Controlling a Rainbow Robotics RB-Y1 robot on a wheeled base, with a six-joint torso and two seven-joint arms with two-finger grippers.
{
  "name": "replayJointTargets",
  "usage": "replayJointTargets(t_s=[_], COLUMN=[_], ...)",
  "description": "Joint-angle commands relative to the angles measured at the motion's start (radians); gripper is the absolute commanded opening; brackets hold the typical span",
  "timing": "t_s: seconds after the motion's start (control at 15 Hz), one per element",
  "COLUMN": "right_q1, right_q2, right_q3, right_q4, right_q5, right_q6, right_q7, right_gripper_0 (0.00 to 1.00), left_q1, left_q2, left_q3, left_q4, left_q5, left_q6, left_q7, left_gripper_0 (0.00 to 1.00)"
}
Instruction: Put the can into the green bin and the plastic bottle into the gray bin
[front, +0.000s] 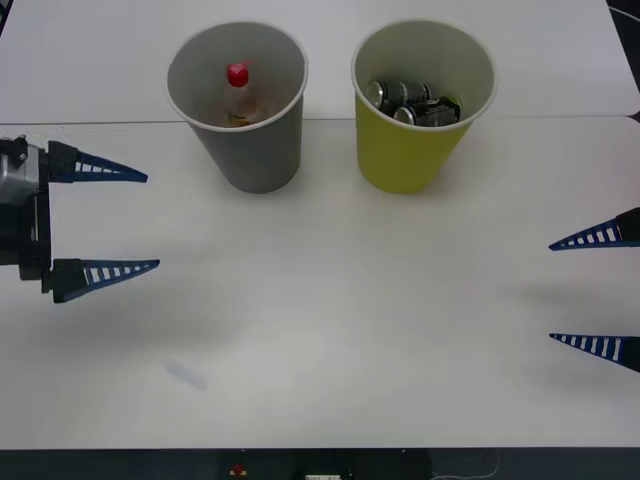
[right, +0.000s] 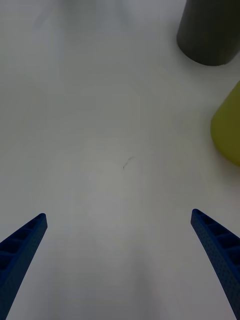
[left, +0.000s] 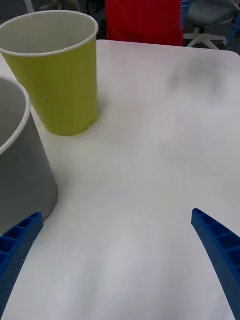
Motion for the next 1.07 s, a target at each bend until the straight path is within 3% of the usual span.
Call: replayJointTargets(t_s=[0.07,0.33,1.07], right_q1=[0.000,0.000,0.000], right_q2=[0.000,0.000,0.000], right_q3=[0.000,0.000,0.000], right_q4=[0.000,0.000,0.000], right_q5=[0.000,0.000,0.000], right_q6=[0.000,0.000,0.000], right_q7=[0.000,0.000,0.000], right_gripper_0=[1.00,1.00,1.00], left_q1=[0.056,0.114,0.142], left_q2=[0.004,0.021,0.017], left_q3=[0.042,0.059,0.056], left_q4=[0.004,0.013,0.006], left_q5=[-0.008,-0.020,-0.045], left_q6=[-0.068,-0.073,0.019], left_q7=[-0.017,-0.119,-0.155], left_gripper_0=[1.00,1.00,1.00])
